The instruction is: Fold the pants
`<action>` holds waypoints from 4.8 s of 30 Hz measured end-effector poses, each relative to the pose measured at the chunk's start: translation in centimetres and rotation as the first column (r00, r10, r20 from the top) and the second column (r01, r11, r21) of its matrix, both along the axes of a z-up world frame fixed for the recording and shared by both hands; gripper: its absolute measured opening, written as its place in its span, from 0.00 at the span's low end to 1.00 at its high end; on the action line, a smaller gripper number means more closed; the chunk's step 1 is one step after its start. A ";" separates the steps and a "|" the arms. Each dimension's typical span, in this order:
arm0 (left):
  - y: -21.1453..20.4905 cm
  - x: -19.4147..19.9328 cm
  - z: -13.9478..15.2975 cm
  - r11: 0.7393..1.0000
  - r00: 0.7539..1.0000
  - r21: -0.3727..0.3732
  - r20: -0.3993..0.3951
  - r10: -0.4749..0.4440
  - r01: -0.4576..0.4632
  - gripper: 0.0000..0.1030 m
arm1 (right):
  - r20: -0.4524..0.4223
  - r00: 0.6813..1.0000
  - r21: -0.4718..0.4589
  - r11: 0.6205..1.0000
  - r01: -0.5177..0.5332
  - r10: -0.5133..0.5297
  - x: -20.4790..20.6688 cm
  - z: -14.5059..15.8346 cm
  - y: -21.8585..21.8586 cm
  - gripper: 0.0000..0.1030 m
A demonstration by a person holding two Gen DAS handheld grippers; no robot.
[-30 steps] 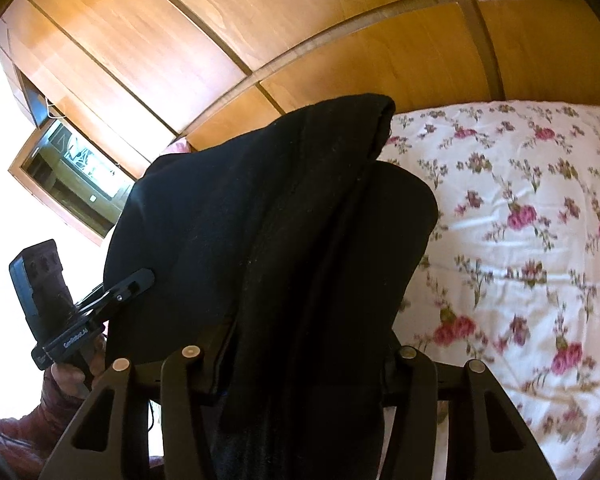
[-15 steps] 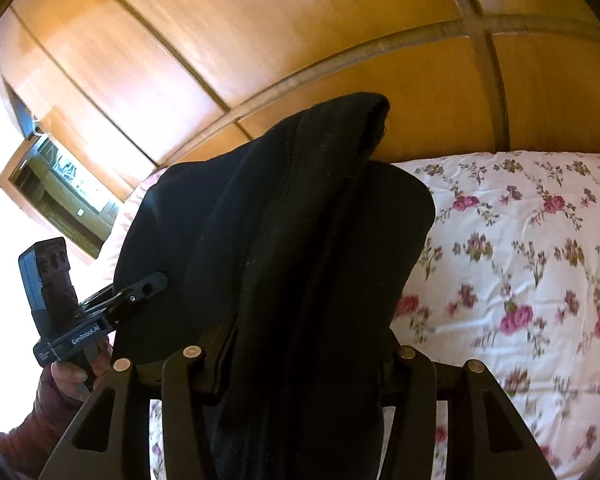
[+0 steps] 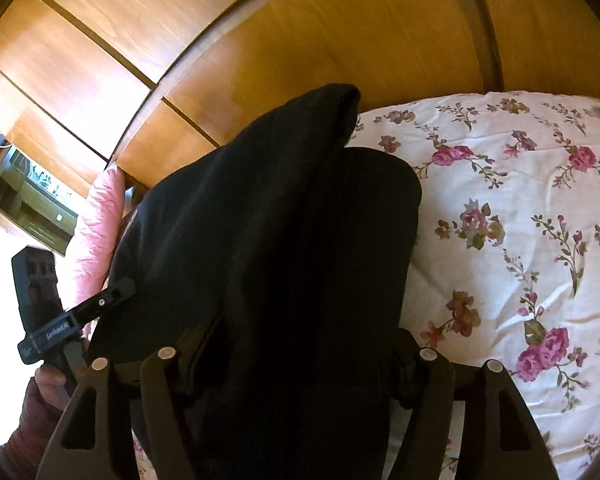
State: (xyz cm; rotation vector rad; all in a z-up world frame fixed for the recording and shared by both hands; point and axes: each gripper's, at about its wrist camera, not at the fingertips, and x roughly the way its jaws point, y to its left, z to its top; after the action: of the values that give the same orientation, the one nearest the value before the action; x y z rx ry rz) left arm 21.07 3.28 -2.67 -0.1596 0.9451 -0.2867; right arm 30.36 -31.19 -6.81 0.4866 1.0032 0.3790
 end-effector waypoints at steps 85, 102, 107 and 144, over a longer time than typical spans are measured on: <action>-4.9 -23.6 6.8 0.945 0.936 0.206 0.297 0.188 -0.255 0.79 | 0.339 0.933 -0.459 0.845 0.275 -0.119 -22.4 9.7 11.6 0.90; -4.8 -23.8 7.1 0.944 0.933 0.202 0.304 0.192 -0.260 0.79 | 0.343 0.933 -0.459 0.846 0.270 -0.112 -22.6 9.8 12.0 0.90; -4.8 -24.0 7.2 0.945 0.932 0.202 0.310 0.189 -0.259 0.79 | 0.343 0.933 -0.458 0.847 0.269 -0.110 -22.7 9.9 12.1 0.90; -5.0 -25.0 8.6 0.949 0.924 0.192 0.339 0.174 -0.249 0.79 | 0.342 0.933 -0.455 0.849 0.269 -0.112 -23.0 10.0 12.3 0.91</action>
State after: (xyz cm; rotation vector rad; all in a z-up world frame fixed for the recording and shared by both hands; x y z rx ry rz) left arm -3.90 -1.75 5.90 0.0013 0.6251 0.0033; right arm 7.31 -18.92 3.16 0.0512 0.7040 0.0000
